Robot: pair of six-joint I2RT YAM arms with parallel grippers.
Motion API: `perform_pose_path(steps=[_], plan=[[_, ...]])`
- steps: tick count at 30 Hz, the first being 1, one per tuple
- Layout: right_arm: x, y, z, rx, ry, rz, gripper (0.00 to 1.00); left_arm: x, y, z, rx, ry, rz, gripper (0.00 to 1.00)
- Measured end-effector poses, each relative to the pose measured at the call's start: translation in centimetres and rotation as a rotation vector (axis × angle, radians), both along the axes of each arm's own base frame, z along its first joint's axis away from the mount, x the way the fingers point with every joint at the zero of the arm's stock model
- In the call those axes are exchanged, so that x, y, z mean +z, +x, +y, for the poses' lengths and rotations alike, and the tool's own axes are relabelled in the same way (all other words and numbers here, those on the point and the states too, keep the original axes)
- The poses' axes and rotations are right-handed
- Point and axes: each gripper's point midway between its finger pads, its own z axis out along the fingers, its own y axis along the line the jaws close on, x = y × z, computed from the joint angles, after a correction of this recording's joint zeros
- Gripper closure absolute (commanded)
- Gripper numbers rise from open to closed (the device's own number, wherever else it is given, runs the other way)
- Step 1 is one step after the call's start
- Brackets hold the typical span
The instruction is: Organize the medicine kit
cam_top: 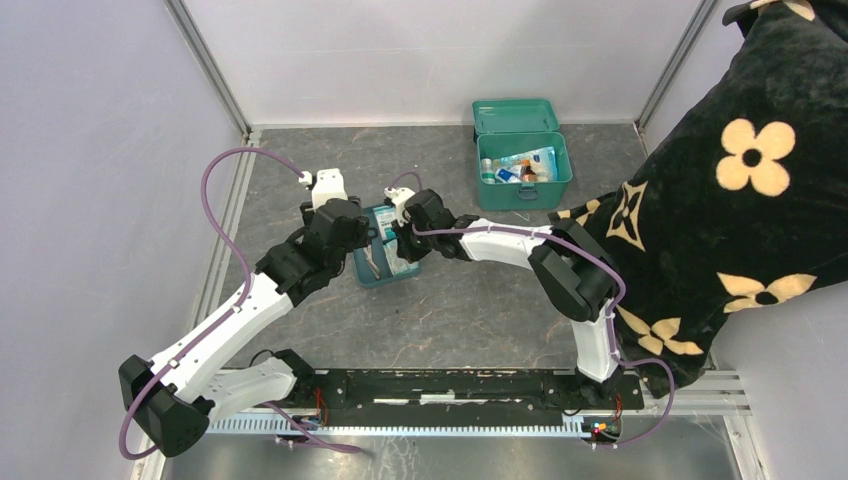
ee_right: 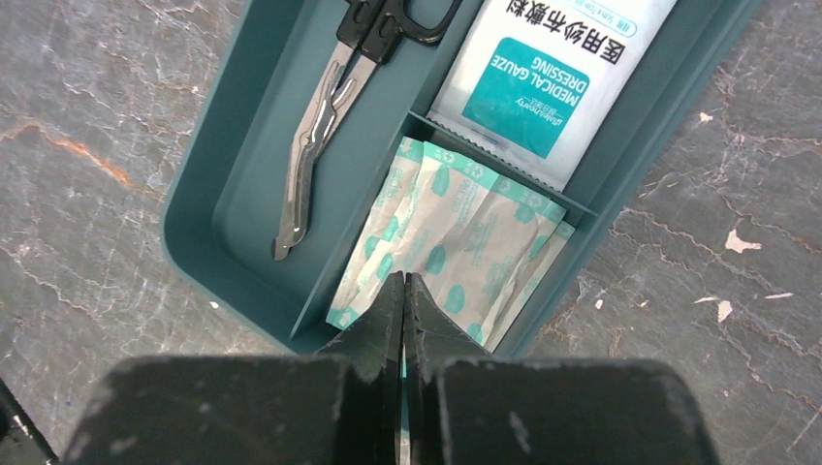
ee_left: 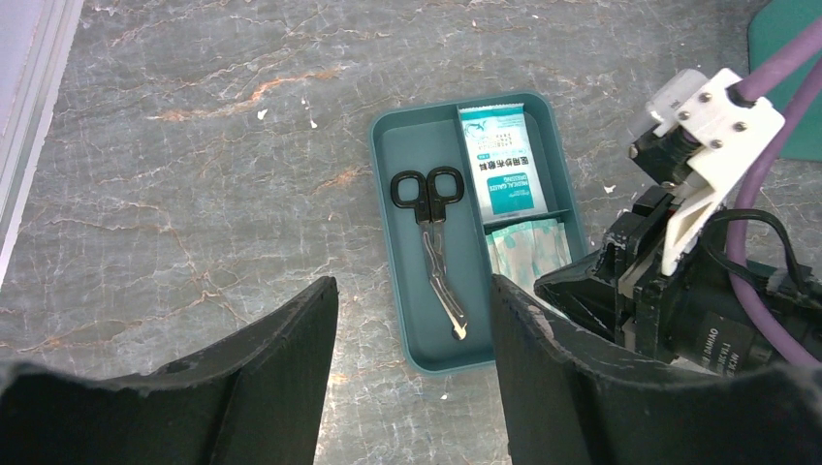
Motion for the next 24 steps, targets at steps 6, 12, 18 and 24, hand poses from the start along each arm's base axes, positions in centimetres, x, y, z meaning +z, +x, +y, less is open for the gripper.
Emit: perform_pose_path(steps=[6, 12, 18, 24], plan=[[-1.7, 0.1, -0.1, 0.000, -0.035, 0.020, 1.00, 0.0, 0.0, 0.1, 0.004, -0.001, -0.001, 0.33], [-2.5, 0.1, -0.5, -0.002, -0.065, 0.024, 1.00, 0.0, 0.0, 0.2, 0.007, 0.000, -0.001, 0.32], [-2.0, 0.4, -0.2, 0.008, -0.062, 0.007, 1.00, 0.1, 0.1, 0.4, 0.013, 0.000, -0.002, 0.32], [1.8, 0.8, 0.0, 0.014, -0.016, -0.056, 0.92, 0.9, -0.1, 1.0, 0.030, -0.011, -0.029, 0.31]])
